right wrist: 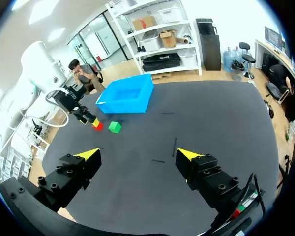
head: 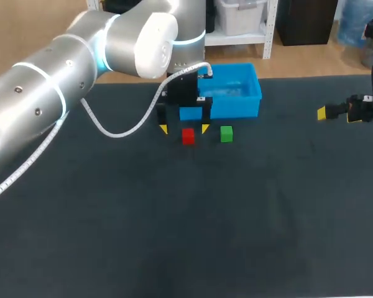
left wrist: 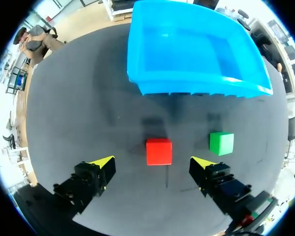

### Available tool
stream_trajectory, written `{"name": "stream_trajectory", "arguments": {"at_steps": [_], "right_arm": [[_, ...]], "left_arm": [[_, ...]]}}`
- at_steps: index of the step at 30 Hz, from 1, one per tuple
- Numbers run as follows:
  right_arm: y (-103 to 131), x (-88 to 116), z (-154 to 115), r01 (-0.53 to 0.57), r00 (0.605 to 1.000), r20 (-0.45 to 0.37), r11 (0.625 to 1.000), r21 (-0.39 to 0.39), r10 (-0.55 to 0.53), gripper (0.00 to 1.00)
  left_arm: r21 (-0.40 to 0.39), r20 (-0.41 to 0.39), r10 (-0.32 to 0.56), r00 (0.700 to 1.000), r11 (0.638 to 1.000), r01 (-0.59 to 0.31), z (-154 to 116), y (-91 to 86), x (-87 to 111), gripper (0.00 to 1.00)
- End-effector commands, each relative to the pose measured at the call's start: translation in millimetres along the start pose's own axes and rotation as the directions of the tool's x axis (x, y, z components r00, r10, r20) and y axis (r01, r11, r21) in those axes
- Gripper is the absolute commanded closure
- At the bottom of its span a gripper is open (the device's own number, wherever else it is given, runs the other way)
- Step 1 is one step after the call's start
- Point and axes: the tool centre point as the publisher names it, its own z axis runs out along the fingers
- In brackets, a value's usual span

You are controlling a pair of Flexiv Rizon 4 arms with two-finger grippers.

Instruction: Use the left arm to pick the red cube and place it into the blue plastic box first, then use the right arm to grasp the green cube and put it into the same blue plastic box after the first action is fully finished.

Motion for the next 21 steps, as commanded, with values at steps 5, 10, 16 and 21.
{"name": "stream_trajectory", "arguments": {"at_steps": [5,10,16,21], "right_arm": [[0,0,0,0.0,1.0,-0.001,1.0,0.0,0.0,0.0],[0,0,0,0.0,1.0,-0.001,1.0,0.0,0.0,0.0],[0,0,0,0.0,1.0,-0.001,1.0,0.0,0.0,0.0],[0,0,0,0.0,1.0,-0.001,1.0,0.0,0.0,0.0]], "left_arm": [[-0.005,-0.029,-0.019,0.999,1.0,0.019,9,-1.2,-6.5,0.0],[-0.006,-0.034,-0.028,0.999,1.0,0.028,13,-1.7,-5.8,0.0],[-0.005,-0.039,-0.034,0.999,0.999,0.034,18,-1.5,-5.2,0.0],[-0.008,-0.044,-0.036,0.998,0.999,0.036,22,-1.5,-4.1,0.0]]}}
